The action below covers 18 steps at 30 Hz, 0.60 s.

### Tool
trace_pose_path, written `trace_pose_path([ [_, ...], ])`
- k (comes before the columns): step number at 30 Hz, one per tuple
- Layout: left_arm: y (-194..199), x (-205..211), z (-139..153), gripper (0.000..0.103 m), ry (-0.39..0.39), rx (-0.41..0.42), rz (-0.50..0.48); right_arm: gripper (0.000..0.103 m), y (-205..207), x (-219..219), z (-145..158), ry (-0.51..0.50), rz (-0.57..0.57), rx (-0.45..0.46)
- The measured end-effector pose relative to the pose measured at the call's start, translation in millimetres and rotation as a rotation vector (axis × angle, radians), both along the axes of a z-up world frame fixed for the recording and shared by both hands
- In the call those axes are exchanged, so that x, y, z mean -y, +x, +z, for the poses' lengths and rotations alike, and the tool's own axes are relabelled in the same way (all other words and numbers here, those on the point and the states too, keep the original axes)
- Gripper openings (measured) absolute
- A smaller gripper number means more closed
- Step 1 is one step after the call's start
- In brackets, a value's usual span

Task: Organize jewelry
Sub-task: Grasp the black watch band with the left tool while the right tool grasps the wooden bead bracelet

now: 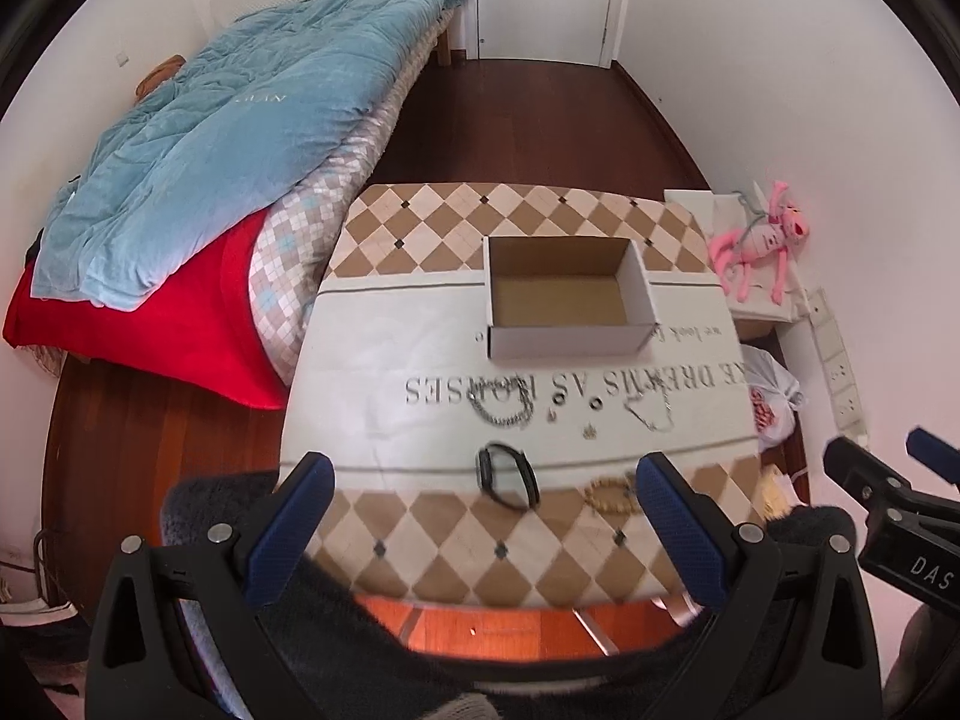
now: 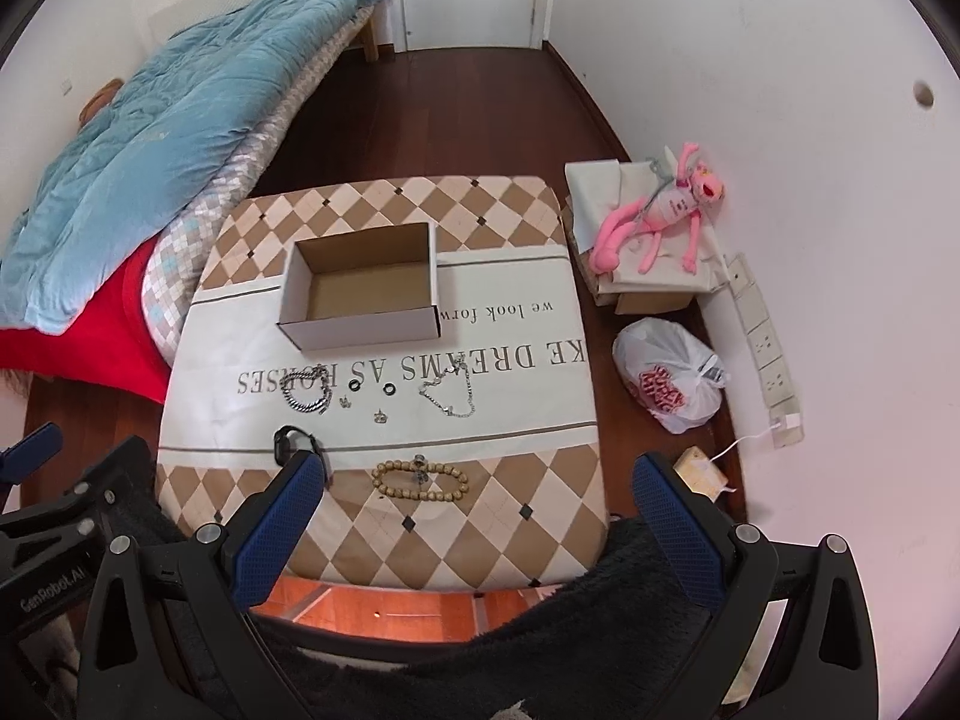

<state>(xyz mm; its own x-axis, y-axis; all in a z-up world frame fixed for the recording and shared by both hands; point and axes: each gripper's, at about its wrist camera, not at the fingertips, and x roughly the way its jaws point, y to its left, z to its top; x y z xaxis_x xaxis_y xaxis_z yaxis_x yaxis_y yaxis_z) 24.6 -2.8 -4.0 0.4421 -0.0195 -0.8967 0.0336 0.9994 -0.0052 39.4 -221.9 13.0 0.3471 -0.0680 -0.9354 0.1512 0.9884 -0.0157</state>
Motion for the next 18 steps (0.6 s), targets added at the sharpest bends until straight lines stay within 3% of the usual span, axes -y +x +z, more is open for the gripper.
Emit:
trace_pose_path([
  [6, 35, -7, -66, 0.102, 0.073, -0.065, 0.037, 0.101, 20, 15, -87, 0.01, -0.046, -0.119],
  [9, 45, -12, -108, 0.102, 0.088, -0.141, 0.059, 0.085, 21, 18, -142, 0.035, -0.066, -0.2],
  [11, 48, -14, -130, 0.094, 0.098, -0.173, 0.066, 0.078, 20, 20, -170, 0.064, -0.084, -0.234],
  [13, 51, -16, -154, 0.076, 0.103, -0.229, 0.071, 0.072, 21, 20, -197, 0.095, -0.094, -0.267],
  [18, 54, -20, -198, 0.057, 0.04, -0.341, 0.071, 0.062, 22, 15, -236, 0.124, -0.111, -0.324],
])
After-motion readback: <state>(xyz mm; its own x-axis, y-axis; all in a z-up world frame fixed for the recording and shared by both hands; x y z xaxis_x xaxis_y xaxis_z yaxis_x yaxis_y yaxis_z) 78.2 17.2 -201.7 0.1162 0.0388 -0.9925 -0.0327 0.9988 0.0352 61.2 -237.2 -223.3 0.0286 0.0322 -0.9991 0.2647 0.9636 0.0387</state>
